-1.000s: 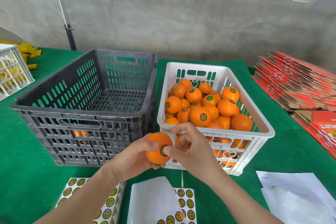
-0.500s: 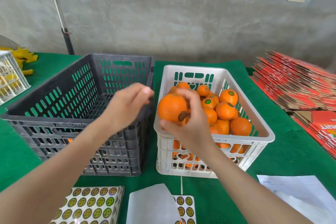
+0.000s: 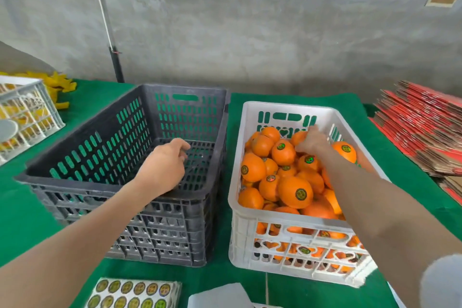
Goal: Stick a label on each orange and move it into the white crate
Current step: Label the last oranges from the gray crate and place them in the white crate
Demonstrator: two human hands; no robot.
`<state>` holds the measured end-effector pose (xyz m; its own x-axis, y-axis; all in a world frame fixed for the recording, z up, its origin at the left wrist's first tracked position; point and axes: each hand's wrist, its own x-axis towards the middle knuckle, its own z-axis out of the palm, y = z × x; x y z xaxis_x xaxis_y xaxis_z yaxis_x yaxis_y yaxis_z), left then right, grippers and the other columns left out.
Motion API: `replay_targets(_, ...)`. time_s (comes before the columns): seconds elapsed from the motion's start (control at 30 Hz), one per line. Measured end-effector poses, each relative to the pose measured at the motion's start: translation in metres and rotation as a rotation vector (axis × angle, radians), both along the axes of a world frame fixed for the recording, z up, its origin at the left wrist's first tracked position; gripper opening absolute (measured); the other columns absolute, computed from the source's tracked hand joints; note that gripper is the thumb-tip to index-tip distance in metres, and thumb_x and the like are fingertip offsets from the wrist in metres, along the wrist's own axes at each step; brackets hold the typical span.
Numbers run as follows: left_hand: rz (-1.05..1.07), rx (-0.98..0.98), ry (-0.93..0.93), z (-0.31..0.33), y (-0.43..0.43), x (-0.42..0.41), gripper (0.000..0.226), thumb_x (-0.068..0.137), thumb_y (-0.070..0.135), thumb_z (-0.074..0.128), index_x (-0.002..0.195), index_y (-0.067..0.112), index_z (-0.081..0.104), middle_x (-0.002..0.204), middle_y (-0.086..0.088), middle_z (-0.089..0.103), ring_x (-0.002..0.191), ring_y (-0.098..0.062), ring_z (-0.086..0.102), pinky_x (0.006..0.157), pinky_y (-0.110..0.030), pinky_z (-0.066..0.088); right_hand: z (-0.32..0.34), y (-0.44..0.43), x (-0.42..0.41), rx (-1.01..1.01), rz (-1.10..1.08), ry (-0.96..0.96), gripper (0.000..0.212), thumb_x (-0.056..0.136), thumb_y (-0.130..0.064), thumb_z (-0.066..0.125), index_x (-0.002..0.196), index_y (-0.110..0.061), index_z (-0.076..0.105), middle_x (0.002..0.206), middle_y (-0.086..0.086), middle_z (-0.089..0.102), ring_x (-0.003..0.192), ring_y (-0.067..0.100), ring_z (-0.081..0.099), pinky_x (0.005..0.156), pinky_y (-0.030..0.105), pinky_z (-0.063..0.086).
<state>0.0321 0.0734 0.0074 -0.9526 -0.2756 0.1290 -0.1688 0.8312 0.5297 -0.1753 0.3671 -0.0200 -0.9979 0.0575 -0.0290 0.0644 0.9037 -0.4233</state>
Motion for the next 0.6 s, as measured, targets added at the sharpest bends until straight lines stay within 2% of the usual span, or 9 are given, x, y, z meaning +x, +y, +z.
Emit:
replay_targets(0.07,0.022,0.261,0.013,0.005,-0.006,-0.003,0.028,0.097,0.000,0.040,0.118,0.012,0.054,0.104,-0.004,0.066,0.081,-0.014,0.064,0.063,-0.021,0.048,0.014,-0.005,-0.001,0.098,-0.007,-0.043,0.087,0.079,-0.022,0.071,0.145,-0.002,0.017,0.136,0.021,0.044,0.123,0.037,0.046,0.090,0.038,0.046)
replay_targets(0.1,0.029,0.374,0.003,0.009,-0.013,-0.005,0.025,0.097,-0.002,0.041,0.113,0.011,0.056,0.098,-0.002,0.066,0.078,-0.013,0.065,0.063,-0.021,0.049,0.025,-0.014,0.004,0.111,0.007,0.008,0.084,0.080,-0.024,0.071,0.144,-0.003,0.021,0.139,0.022,0.041,0.126,0.038,0.042,0.098,0.042,0.043)
replay_targets(0.13,0.031,0.433,-0.009,0.013,-0.024,-0.006,0.023,0.096,-0.003,0.042,0.107,0.011,0.058,0.092,-0.001,0.066,0.076,-0.012,0.066,0.063,-0.022,0.050,0.036,-0.028,0.012,0.071,0.059,0.106,0.077,0.080,-0.023,0.071,0.141,-0.005,0.029,0.139,0.022,0.041,0.127,0.038,0.040,0.102,0.043,0.040)
replay_targets(0.2,0.023,0.433,-0.028,0.023,-0.055,-0.008,0.022,0.096,-0.003,0.045,0.098,0.013,0.060,0.087,0.000,0.067,0.073,-0.012,0.066,0.062,-0.021,0.050,0.055,-0.072,0.042,-0.090,0.312,0.363,0.058,0.082,-0.018,0.069,0.133,-0.005,0.044,0.136,0.018,0.046,0.127,0.033,0.041,0.104,0.038,0.034)
replay_targets(0.23,0.020,0.395,-0.041,0.028,-0.072,-0.009,0.021,0.095,-0.002,0.047,0.095,0.014,0.061,0.085,-0.001,0.067,0.071,-0.012,0.065,0.060,-0.020,0.049,0.062,-0.097,0.065,-0.147,0.474,0.464,0.049,0.084,-0.019,0.067,0.128,-0.006,0.049,0.133,0.015,0.051,0.126,0.029,0.043,0.104,0.033,0.032)
replay_targets(0.3,0.008,0.226,-0.106,0.030,-0.102,-0.015,0.016,0.092,0.001,0.053,0.097,0.011,0.064,0.086,-0.003,0.068,0.070,-0.013,0.064,0.060,-0.018,0.048,0.067,-0.142,0.113,-0.180,0.779,0.536,0.034,0.089,-0.023,0.061,0.120,-0.010,0.057,0.126,0.007,0.057,0.120,0.022,0.048,0.098,0.024,0.031)
replay_targets(0.37,-0.081,-0.063,-0.273,0.023,-0.125,-0.024,0.017,0.090,0.008,0.059,0.105,0.008,0.066,0.102,-0.006,0.068,0.086,-0.017,0.065,0.074,-0.020,0.046,0.060,-0.182,0.147,-0.168,0.962,0.488,0.029,0.091,-0.026,0.058,0.116,-0.012,0.059,0.120,0.005,0.060,0.114,0.020,0.052,0.096,0.027,0.036)
replay_targets(0.47,-0.286,-0.370,-0.642,0.000,-0.148,-0.039,0.033,0.089,0.017,0.065,0.121,0.009,0.061,0.122,-0.004,0.063,0.110,-0.021,0.058,0.088,-0.023,0.042,0.043,-0.223,0.164,-0.043,0.955,0.334,0.035,0.094,-0.031,0.054,0.125,-0.015,0.053,0.127,0.005,0.055,0.118,0.022,0.048,0.099,0.037,0.039)
replay_targets(0.6,-0.395,-0.643,-0.954,-0.035,-0.175,-0.070,0.055,0.083,0.017,0.071,0.134,0.012,0.051,0.133,-0.009,0.052,0.119,-0.029,0.052,0.095,-0.035,0.045,0.022,-0.239,0.159,0.166,0.866,0.222,0.041,0.095,-0.029,0.051,0.133,-0.018,0.042,0.133,0.006,0.049,0.122,0.026,0.044,0.100,0.038,0.038)
